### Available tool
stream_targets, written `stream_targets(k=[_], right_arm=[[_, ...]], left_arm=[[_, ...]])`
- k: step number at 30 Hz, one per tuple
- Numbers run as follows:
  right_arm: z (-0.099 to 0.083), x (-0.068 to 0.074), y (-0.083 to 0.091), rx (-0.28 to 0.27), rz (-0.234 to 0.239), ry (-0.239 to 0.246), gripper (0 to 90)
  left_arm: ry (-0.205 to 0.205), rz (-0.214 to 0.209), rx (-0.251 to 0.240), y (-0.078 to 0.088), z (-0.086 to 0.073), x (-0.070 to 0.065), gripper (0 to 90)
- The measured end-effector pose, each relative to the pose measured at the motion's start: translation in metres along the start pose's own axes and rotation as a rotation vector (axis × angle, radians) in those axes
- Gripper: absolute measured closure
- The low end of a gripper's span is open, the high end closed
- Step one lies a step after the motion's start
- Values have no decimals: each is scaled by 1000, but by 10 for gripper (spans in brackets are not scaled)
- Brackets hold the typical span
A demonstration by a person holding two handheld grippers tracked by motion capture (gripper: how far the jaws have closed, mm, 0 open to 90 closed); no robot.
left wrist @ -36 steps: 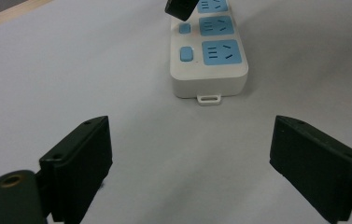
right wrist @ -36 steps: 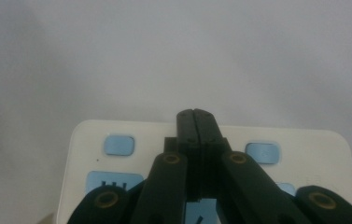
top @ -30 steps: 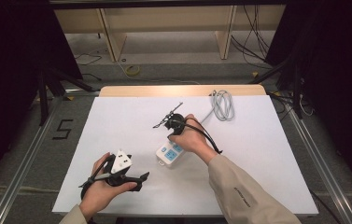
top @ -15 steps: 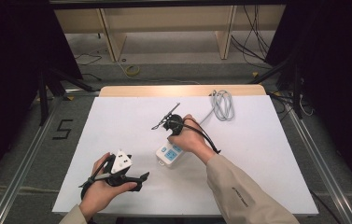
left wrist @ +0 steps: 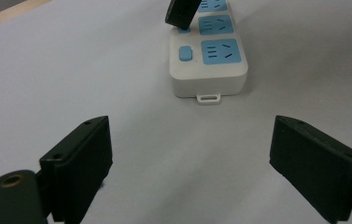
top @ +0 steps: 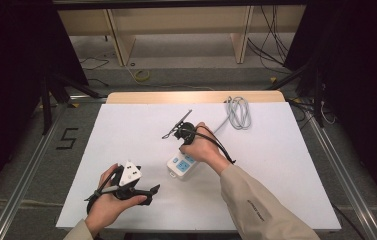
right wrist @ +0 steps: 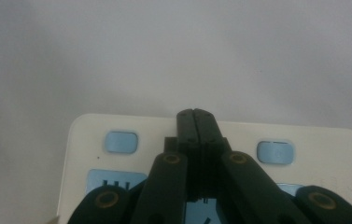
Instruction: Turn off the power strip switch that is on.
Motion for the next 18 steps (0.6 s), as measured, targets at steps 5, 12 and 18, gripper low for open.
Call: stream_targets(k=[5,12,18], right_arm=[[2,2,0,11,-10,5,900],[4,3,0,30,-21,-1,900],[4,3,-1,40,-29,20,900]], left_arm=[[-1,0,-1,0,0,0,127],[-2,1,-1,0,0,0,127],[-1,0,-1,0,0,0,127]])
Point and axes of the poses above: each handheld gripper's, and its own axes: y roughly backward along the jaws, z roughly out of its top, x roughly to its left, the point moved 2 cm from there along -y, roughly forward along the jaws
